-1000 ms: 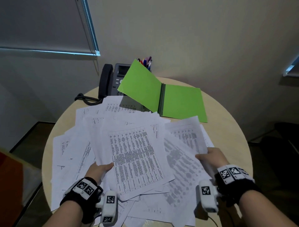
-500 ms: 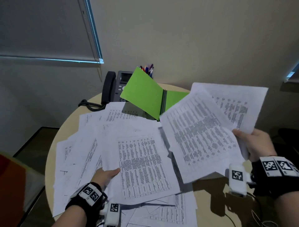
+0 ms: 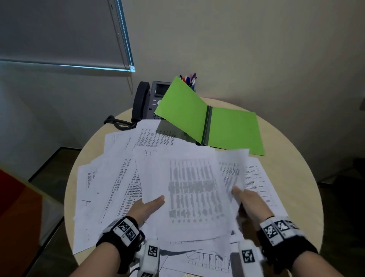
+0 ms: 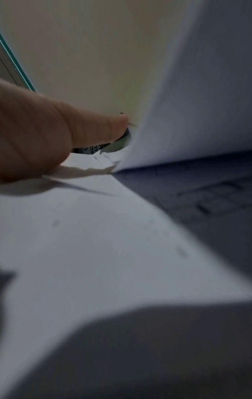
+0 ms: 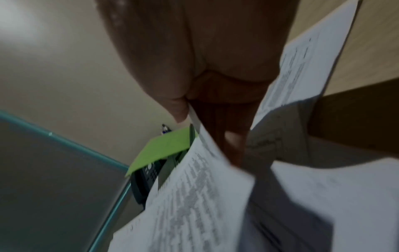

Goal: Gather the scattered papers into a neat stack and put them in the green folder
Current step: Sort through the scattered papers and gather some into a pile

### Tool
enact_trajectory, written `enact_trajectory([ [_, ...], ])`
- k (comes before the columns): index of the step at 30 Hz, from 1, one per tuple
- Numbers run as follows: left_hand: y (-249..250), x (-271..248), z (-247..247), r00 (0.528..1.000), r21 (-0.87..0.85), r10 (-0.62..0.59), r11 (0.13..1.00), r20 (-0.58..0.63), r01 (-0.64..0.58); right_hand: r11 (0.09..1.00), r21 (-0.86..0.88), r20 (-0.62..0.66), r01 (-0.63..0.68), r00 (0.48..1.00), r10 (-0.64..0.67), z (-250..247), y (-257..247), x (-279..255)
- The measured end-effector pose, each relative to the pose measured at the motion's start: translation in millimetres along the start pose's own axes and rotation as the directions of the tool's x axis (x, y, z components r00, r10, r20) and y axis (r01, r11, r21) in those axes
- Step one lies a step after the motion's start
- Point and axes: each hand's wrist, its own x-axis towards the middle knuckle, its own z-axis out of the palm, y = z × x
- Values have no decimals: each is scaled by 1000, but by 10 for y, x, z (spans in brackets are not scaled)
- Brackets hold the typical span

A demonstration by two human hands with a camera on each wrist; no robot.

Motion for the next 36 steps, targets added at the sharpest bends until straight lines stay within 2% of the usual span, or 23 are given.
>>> enact_trajectory([
  [2, 10, -10, 8, 1000, 37, -10, 999, -17, 11, 999, 32, 98, -31, 995, 28, 146, 25, -55],
  [3, 7, -13, 21, 999, 55, -24, 998, -21, 25, 999, 23, 106, -25, 994, 23, 174, 47, -42],
  [4, 2, -1, 16, 999, 83, -5, 997, -42, 9, 1000, 5, 84, -2, 996, 1, 191, 39, -35],
  [7, 39, -46, 45, 998, 97, 13, 995, -54, -8, 949, -297, -51, 103, 991, -124, 112, 55, 160],
  [9, 21, -28, 40, 997, 141, 35, 990, -72, -24, 928, -362, -105, 90, 985, -137, 21, 50, 298],
  [14, -93, 143, -58, 1000, 121, 23, 992, -3, -22, 859, -512, -97, -12, 994, -45, -122, -21, 577],
  [18, -73, 146, -104, 999, 114, -12, 993, 47, 7, 700, -707, -77, -99, 995, 62, -141, -67, 694],
  [19, -69, 160, -112, 998, 114, -22, 993, 56, 15, 686, -719, -94, -115, 993, 68, -129, -100, 686],
  [22, -4, 152, -134, 997, 53, -58, 997, 60, 55, 734, -660, -174, -160, 983, 59, -83, -88, 732],
  [24, 19, 171, -101, 996, 28, -61, 998, 72, 59, 730, -666, -201, -155, 979, 25, -2, -95, 736],
  [28, 4, 177, -7, 995, 125, 7, 992, 95, -19, 682, -730, -79, -36, 996, -32, 187, -128, 710],
  [30, -68, 218, 54, 994, 138, 54, 988, 93, -66, 704, -710, -49, -15, 998, -28, 245, -77, 757],
  [33, -178, 272, 46, 993, -2, 103, 995, 54, -103, 862, -507, -82, -5, 996, -43, 186, -65, 704],
  [34, -194, 263, 22, 991, -40, 123, 992, 51, -121, 923, -384, -125, 5, 991, -57, 148, -50, 685],
  [36, -188, 216, -23, 986, -83, 158, 985, 61, -152, 990, -129, -168, 48, 983, -70, 81, -70, 552],
])
